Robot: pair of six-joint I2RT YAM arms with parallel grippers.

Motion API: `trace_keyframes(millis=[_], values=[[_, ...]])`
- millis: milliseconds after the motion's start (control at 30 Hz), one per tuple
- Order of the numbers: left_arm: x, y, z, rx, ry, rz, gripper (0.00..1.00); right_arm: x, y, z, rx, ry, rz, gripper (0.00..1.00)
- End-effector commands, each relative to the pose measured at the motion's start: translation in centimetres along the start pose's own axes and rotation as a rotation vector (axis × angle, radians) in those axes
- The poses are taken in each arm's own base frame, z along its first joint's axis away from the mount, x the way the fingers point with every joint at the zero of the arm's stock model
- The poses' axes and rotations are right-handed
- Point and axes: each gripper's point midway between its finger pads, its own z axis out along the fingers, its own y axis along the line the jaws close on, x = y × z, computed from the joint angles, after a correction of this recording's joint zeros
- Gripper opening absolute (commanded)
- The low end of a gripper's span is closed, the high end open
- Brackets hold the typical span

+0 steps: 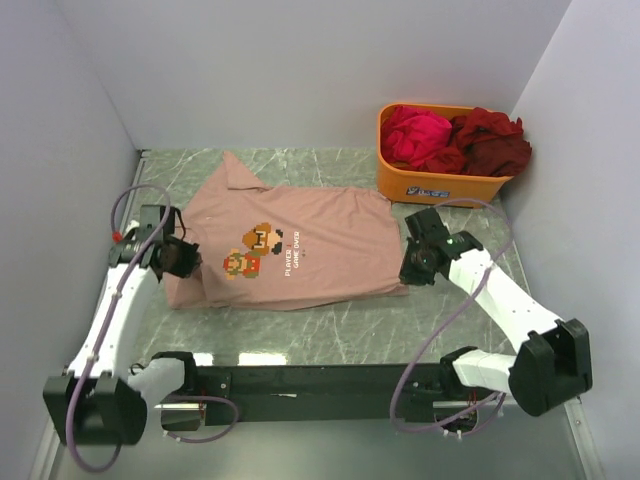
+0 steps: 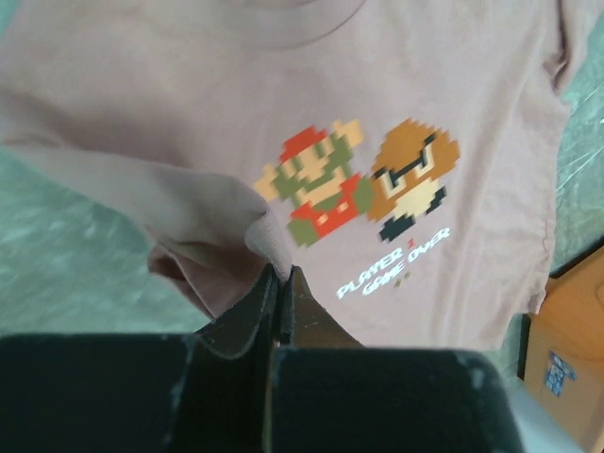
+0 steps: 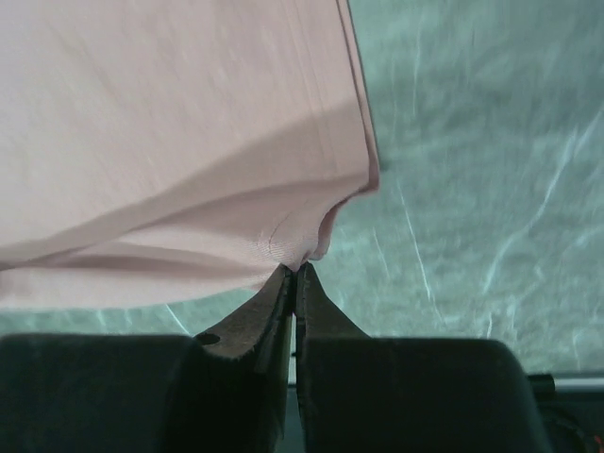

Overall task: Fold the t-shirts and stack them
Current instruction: Fold the tshirt

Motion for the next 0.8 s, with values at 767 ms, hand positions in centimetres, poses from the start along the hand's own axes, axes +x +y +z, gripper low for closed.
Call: trace_keyframes(millis=[767], values=[[-5.1, -13.1, 15.4, 0.025, -0.071, 0.155, 0.31, -12.5, 2.3, 7.8, 0.046, -0.121, 0.0, 0.16]])
